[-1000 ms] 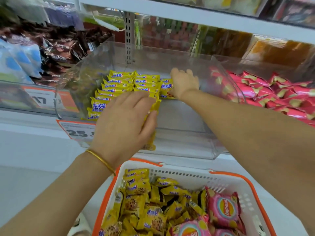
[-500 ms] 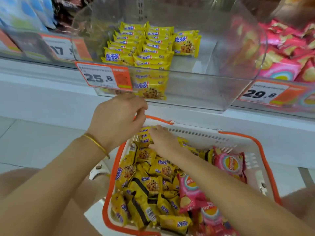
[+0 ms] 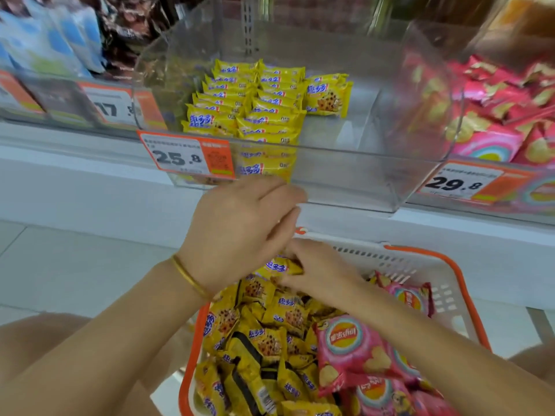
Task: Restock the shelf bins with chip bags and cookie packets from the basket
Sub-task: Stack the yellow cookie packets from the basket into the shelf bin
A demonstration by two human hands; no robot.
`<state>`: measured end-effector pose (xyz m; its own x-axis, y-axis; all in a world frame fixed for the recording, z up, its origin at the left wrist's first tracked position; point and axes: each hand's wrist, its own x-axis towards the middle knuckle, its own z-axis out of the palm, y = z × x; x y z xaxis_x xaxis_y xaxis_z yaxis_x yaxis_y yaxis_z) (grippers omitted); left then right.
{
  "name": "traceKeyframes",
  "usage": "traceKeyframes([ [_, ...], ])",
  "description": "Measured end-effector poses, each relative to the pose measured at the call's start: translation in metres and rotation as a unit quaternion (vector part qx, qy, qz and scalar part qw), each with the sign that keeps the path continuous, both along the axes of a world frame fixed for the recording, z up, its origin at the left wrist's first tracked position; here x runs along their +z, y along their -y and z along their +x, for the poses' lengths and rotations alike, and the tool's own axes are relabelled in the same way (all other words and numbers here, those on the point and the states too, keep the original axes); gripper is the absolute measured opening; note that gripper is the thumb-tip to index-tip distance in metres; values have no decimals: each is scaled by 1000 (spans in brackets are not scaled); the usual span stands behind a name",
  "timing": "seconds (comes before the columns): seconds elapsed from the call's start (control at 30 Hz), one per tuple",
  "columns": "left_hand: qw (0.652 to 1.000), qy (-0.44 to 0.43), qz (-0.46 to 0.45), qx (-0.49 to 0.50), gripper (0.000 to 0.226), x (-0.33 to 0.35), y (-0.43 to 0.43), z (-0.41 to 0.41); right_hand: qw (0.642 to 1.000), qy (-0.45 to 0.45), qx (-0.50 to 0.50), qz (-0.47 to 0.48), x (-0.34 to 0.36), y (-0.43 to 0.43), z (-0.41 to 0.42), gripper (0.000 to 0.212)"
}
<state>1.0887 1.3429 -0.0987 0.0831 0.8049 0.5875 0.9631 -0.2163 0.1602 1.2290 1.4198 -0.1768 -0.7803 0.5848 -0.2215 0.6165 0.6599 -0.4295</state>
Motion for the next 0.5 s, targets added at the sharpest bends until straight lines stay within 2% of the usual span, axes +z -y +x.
traceKeyframes([
  [0.07,994,-9,110,-11,17,23,-6,3,999,-49,-7,-4,73,5,25,27],
  [0.13,989,-10,143,31,18,42,-21,-5,995,-86,-30,51,143,1,41,26],
  [0.27,990,16,32,133,33,49,-56,-21,959,-153,-93,221,218,-46,26,28],
  [0.37,984,-7,-35,177,43,38,-70,-18,944,-70,-127,296,213,-114,-21,23],
  [0.43,980,-25,-51,189,44,31,-72,-19,951,28,-131,279,185,-158,-54,29],
  [0.5,980,-32,-48,191,43,28,-73,-21,956,85,-128,249,154,-187,-75,38],
])
